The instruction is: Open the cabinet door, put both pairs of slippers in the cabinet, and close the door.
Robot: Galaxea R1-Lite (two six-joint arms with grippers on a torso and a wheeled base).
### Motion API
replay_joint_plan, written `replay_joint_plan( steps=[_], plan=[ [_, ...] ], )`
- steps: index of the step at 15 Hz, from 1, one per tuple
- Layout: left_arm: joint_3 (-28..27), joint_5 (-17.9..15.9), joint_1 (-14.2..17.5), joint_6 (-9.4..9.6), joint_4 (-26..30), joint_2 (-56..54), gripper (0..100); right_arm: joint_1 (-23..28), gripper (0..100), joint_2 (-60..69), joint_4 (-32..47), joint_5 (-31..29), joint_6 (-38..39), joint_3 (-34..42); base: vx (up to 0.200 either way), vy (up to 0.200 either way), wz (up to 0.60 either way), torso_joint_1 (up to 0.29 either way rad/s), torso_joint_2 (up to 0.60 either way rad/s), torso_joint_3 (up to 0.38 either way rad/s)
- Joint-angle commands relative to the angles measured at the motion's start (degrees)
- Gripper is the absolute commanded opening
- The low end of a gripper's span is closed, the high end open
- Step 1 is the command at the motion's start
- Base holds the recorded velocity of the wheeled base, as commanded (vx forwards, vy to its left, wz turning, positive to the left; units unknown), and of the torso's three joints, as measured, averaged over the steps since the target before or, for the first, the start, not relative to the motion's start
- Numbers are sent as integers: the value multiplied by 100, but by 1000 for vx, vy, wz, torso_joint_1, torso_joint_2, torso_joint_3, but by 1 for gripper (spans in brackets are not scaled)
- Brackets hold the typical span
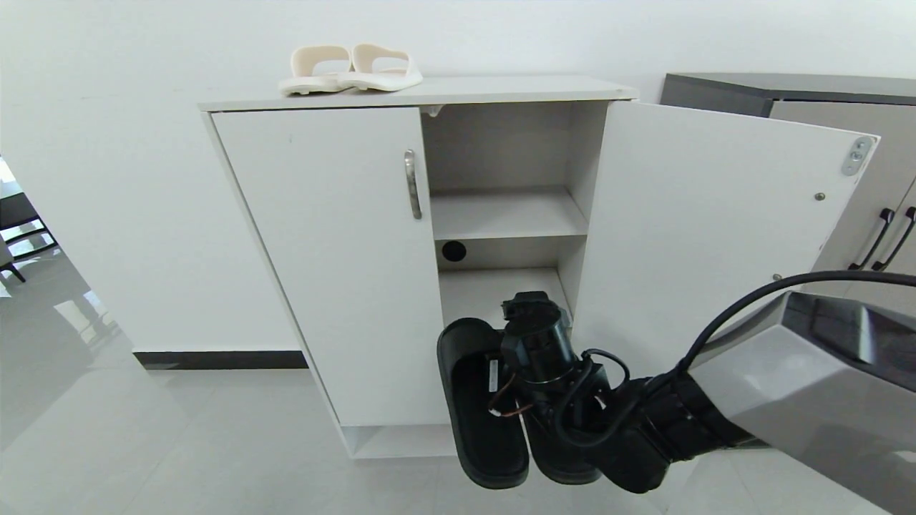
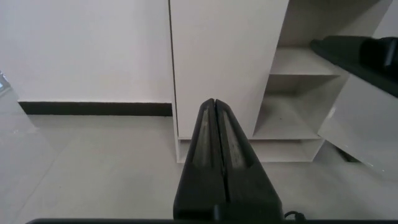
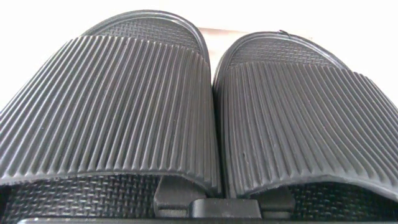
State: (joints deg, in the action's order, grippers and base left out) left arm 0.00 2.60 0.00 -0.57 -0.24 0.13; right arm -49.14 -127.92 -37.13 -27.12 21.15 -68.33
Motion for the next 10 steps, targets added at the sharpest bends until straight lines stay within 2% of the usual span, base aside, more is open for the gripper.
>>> replay_joint_plan(
  steps=[1, 5, 10],
  plan=[
    [0, -14, 9, 13, -2, -5, 0, 45, 0, -541, 66, -126, -41, -409, 0, 0, 0, 0, 0, 0],
    [0, -58, 0, 75, 7, -5, 0, 168, 0, -603, -101, -153, -454, -576, 0, 0, 0, -1, 1, -27],
    [0, -58, 0, 75, 7, -5, 0, 291, 0, -928, -576, -566, -841, -1104, 0, 0, 0, 3, 3, -188]
  ],
)
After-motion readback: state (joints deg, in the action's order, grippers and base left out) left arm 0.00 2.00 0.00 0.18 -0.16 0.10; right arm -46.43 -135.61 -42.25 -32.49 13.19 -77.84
